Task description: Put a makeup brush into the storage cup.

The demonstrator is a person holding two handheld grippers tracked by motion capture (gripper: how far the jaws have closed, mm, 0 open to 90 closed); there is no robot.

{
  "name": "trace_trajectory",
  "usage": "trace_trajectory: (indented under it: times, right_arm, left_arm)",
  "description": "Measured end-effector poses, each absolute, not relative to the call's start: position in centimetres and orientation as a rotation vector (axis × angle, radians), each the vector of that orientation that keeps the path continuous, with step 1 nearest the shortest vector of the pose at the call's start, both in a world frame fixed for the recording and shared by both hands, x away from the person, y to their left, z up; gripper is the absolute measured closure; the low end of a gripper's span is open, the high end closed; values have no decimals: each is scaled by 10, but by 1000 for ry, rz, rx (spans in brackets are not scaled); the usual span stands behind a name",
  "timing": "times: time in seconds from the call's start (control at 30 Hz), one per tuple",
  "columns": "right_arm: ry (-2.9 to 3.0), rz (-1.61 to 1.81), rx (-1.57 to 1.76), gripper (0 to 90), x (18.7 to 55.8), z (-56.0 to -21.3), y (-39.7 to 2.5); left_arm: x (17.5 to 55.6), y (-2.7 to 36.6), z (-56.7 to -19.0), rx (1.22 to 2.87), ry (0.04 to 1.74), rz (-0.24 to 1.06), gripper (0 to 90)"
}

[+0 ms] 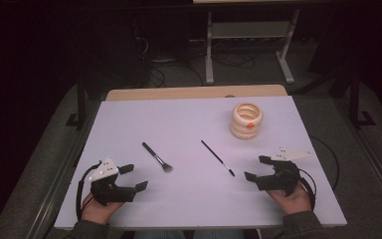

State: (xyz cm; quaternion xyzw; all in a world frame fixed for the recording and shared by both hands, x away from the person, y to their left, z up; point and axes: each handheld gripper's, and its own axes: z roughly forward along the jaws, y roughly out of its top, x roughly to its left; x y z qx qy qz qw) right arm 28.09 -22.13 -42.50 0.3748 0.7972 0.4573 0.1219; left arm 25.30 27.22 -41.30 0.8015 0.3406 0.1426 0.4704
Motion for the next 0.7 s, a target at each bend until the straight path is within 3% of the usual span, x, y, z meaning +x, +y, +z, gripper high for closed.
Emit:
trace_trajectory:
  times: [0.7]
  right_arm:
    - [2333, 1329, 1092, 152, 279, -421, -218]
  left_arm:
    - [252, 274, -412, 1971, 835, 350, 197]
